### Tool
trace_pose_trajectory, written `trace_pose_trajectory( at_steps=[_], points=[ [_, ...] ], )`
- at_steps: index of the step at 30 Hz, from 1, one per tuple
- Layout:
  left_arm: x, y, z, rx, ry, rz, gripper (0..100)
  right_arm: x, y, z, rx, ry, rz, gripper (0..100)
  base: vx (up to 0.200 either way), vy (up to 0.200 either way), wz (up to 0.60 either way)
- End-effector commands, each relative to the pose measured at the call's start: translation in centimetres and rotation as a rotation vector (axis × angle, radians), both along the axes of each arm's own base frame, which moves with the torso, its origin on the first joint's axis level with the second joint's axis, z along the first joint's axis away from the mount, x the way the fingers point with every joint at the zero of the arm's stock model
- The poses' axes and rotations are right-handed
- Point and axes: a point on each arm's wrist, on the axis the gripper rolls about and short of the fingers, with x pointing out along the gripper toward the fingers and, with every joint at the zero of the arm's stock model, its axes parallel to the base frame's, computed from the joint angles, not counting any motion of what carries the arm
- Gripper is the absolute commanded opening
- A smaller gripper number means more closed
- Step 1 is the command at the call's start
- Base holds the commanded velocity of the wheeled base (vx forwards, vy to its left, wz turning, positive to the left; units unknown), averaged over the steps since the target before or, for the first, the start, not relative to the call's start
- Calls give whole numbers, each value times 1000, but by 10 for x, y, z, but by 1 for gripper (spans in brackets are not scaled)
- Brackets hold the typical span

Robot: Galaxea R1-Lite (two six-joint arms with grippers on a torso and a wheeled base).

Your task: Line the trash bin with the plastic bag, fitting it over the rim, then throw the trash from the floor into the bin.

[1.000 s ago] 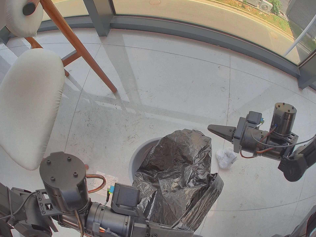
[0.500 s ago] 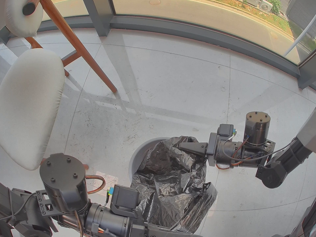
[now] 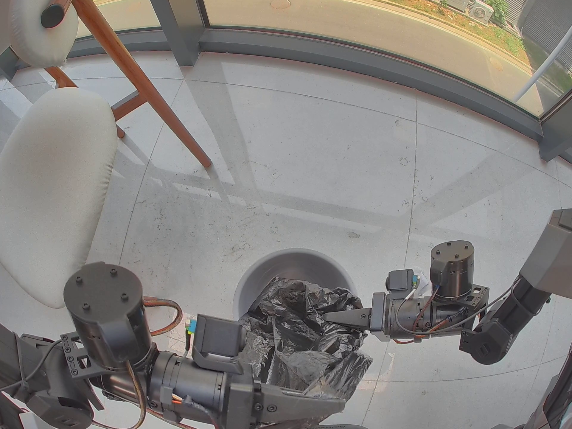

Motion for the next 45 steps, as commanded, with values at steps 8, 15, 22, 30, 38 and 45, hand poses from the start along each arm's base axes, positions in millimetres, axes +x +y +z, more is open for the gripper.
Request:
trace_pose_trajectory(
  at_steps=[8, 15, 22, 30, 38, 45],
  points=[
    [61, -4, -15, -76, -67, 148, 0, -5, -2, -14, -38, 43, -7, 0, 0, 0, 0],
    [85, 11, -6, -199, -110, 100, 0, -11, -9, -20, -60, 78, -16, 0, 0, 0, 0],
    [90, 19, 0, -227, -133, 124, 0, -8, -10, -19, -65, 68, -45, 0, 0, 0, 0],
    [102, 34, 8, -255, -224, 176, 0, 3, -25, 17, -4, -31, -131, 0, 0, 0, 0],
    [102, 39, 5, -235, -312, 196, 0, 1, -65, 55, 36, -98, -248, 0, 0, 0, 0],
    [97, 39, -6, -189, -376, 192, 0, -5, -81, 72, 70, -102, -302, 0, 0, 0, 0]
  ],
)
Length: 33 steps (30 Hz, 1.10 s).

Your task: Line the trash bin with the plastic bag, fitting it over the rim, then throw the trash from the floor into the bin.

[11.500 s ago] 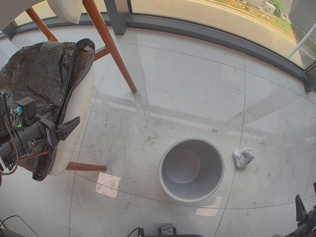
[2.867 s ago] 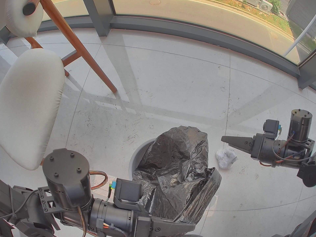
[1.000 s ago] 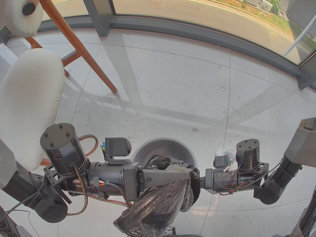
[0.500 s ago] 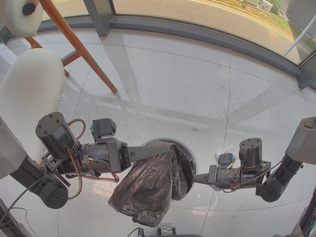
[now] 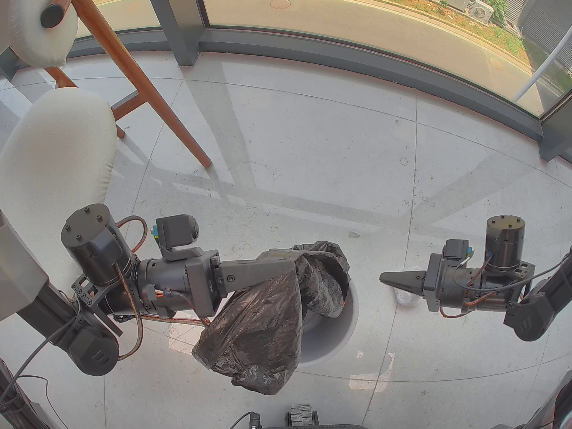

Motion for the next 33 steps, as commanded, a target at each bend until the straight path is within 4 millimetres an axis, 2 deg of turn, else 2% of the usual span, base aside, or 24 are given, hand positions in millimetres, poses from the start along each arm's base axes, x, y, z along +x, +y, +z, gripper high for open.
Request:
trace_pose_trajectory(
  at_steps=[1, 3, 8, 12, 18, 21, 25, 28, 33],
  points=[
    [-3, -2, -6, 26, 20, 13, 0, -10, -11, 25, 46, -58, -33, 0, 0, 0, 0],
    [-8, -11, -6, 40, 7, 47, 0, -12, -12, 30, 62, -65, -37, 0, 0, 0, 0],
    [-19, -35, -15, 145, -158, 215, 0, -19, -14, 35, 69, -73, -41, 0, 0, 0, 0],
    [-29, -52, -2, 174, -167, 250, 0, -23, -14, 39, 74, -90, -34, 0, 0, 0, 0],
    [-50, -48, 9, 356, -193, 250, 0, -23, -10, 43, 80, -106, -23, 0, 0, 0, 0],
    [-59, -40, 21, 535, -209, 215, 0, -31, 1, 39, 75, -85, 24, 0, 0, 0, 0],
    [-59, -38, 33, 756, -248, 281, 0, -43, 13, 37, 45, -21, 84, 0, 0, 0, 0],
    [-61, -44, 40, 828, -300, 291, 0, -44, 18, 41, 37, 13, 102, 0, 0, 0, 0],
    [-57, -49, 32, 912, -451, 243, 0, -38, 31, 48, 52, 65, 112, 0, 0, 0, 0]
  ],
)
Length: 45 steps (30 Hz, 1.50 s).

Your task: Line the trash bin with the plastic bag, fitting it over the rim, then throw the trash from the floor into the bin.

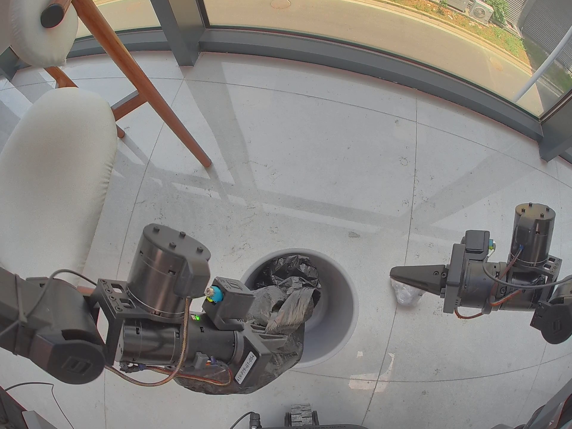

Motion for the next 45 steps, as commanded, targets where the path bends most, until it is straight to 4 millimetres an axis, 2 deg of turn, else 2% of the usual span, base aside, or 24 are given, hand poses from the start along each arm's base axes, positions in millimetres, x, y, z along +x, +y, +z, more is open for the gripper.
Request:
trace_pose_trajectory(
  at_steps=[1, 4, 5, 12, 22, 29, 34, 38, 45],
  points=[
    [-1, -8, 27, 68, -213, -84, 0, -2, 22, 14, 14, 23, 61, 0, 0, 0, 0],
    [0, -11, 20, 144, -269, -123, 0, 4, 32, 16, 5, 25, 64, 0, 0, 0, 0],
    [-2, -13, 20, 166, -295, -137, 0, 7, 37, 17, -4, 32, 55, 100, 0, 0, 0],
    [-5, -24, 11, 276, -374, -213, 0, 24, 60, 42, 2, 212, 18, 100, 0, 0, 0],
    [-17, -34, 0, 337, -428, -296, 0, 25, 81, 56, -152, 422, 49, 100, 0, 0, 0],
    [-25, -35, -8, 351, -412, -328, 0, 27, 91, 45, -311, 506, 105, 100, 0, 0, 0],
    [-25, -36, -6, 346, -417, -324, 0, 39, 102, 13, -524, 468, 109, 100, 0, 0, 0],
    [-25, -35, -7, 349, -413, -325, 0, 44, 108, 0, -596, 429, 128, 100, 0, 0, 0],
    [-25, -35, -6, 346, -414, -323, 0, 55, 111, 3, -588, 393, 130, 100, 0, 0, 0]
  ],
)
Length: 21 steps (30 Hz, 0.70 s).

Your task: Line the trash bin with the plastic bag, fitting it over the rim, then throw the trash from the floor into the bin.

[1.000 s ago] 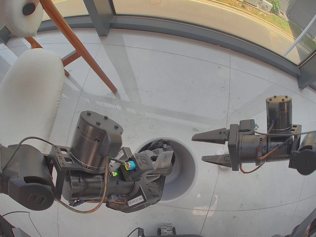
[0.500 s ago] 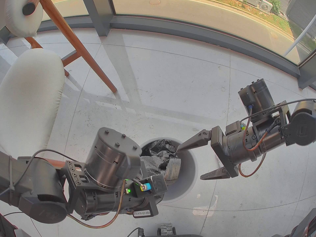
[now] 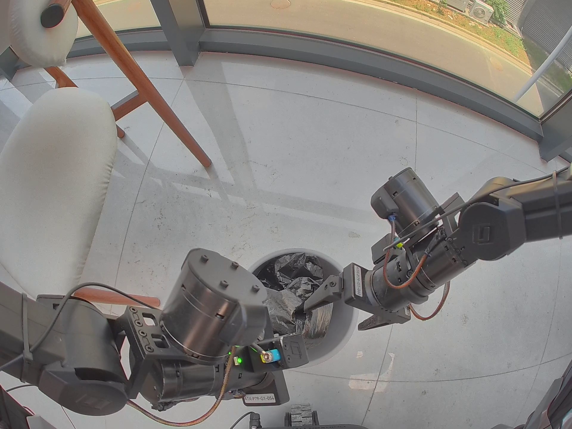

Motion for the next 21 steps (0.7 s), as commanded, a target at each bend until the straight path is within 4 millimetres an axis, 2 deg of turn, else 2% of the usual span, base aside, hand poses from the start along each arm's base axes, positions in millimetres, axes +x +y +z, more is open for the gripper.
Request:
trace_pose_trajectory(
  at_steps=[1, 5, 11, 21],
  points=[
    [0, 0, 0, 0, 1, 1, 0, 11, 4, -6, -4, 4, -10, 100, 0, 0, 0],
    [0, 0, -1, 3, 3, 1, 0, 13, -2, -4, -10, 0, -12, 100, 0, 0, 0],
    [0, 1, -1, 4, 4, 4, 0, 2, -15, 7, -104, 84, 31, 100, 0, 0, 0],
    [2, 1, 0, 3, -7, 32, 0, -4, -45, 18, -182, 171, 45, 100, 0, 0, 0]
  ],
)
